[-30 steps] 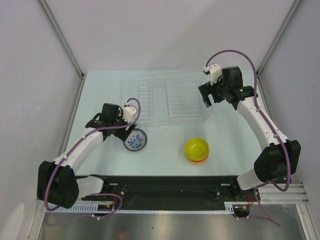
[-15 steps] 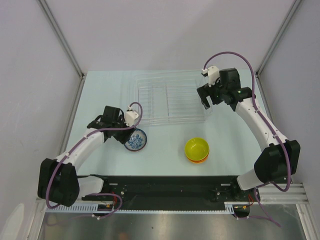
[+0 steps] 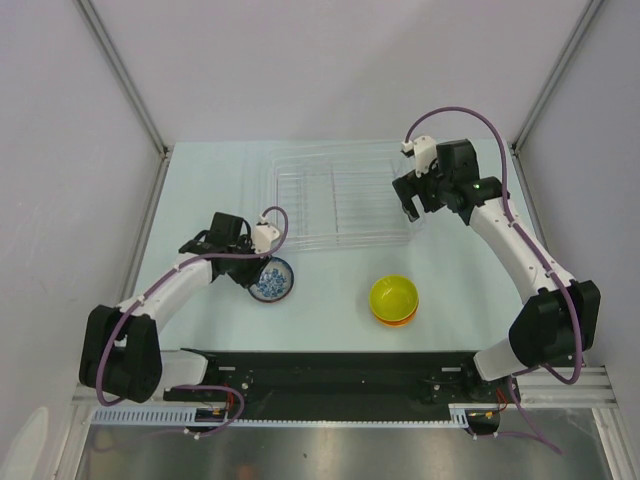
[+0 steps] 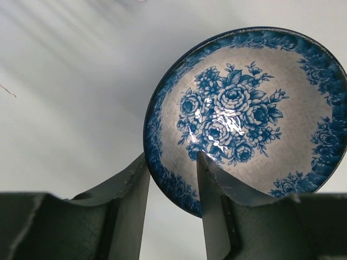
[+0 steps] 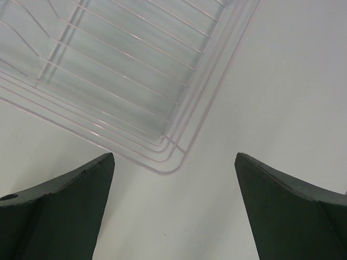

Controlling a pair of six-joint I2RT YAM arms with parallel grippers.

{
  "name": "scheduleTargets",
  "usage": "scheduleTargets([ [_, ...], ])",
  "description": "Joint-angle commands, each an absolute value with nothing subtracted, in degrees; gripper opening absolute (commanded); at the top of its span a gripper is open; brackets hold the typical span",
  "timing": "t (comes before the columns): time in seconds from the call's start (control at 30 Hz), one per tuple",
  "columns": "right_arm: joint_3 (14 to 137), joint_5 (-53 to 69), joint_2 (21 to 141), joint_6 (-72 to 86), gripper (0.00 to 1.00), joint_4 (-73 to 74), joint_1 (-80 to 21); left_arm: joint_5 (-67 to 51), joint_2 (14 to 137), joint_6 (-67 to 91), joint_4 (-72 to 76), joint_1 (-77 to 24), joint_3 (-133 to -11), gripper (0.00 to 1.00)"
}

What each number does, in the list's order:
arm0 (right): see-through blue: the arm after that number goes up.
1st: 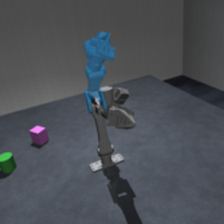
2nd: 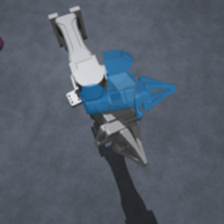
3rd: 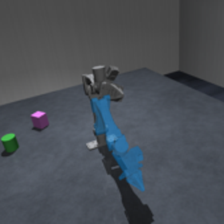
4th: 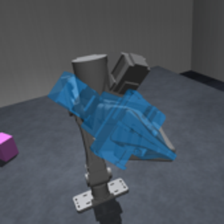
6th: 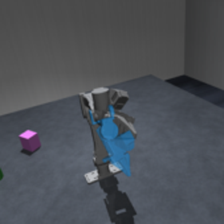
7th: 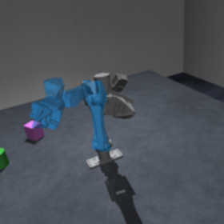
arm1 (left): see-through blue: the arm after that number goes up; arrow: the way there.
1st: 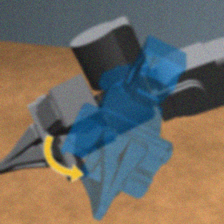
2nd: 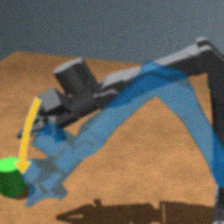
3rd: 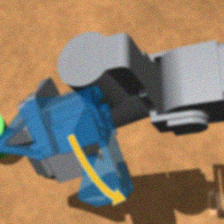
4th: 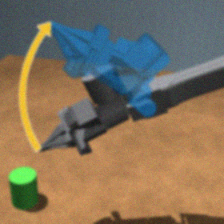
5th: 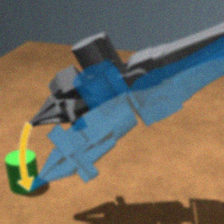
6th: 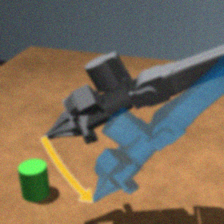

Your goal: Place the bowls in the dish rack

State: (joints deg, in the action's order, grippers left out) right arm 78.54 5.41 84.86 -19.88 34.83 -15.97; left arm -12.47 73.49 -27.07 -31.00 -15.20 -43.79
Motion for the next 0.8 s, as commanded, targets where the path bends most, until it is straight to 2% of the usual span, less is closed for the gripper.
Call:
scheduleTargets([
  [0.0,78.4,5.01,82.97,-18.9,1.0,33.22,-16.43,-14.59,72.34,-27.77,-31.02,-15.12,-44.74,0.45],
  [0.43,78.05,4.75,82.88,-18.9,1.0,33.22,-17.14,-15.38,69.08,-27.86,-34.54,-15.12,-46.67,0.47],
  [0.77,78.13,4.4,82.97,-18.72,1.0,33.31,-17.58,-15.38,69.52,-27.77,-34.28,-15.12,-46.49,0.31],
])
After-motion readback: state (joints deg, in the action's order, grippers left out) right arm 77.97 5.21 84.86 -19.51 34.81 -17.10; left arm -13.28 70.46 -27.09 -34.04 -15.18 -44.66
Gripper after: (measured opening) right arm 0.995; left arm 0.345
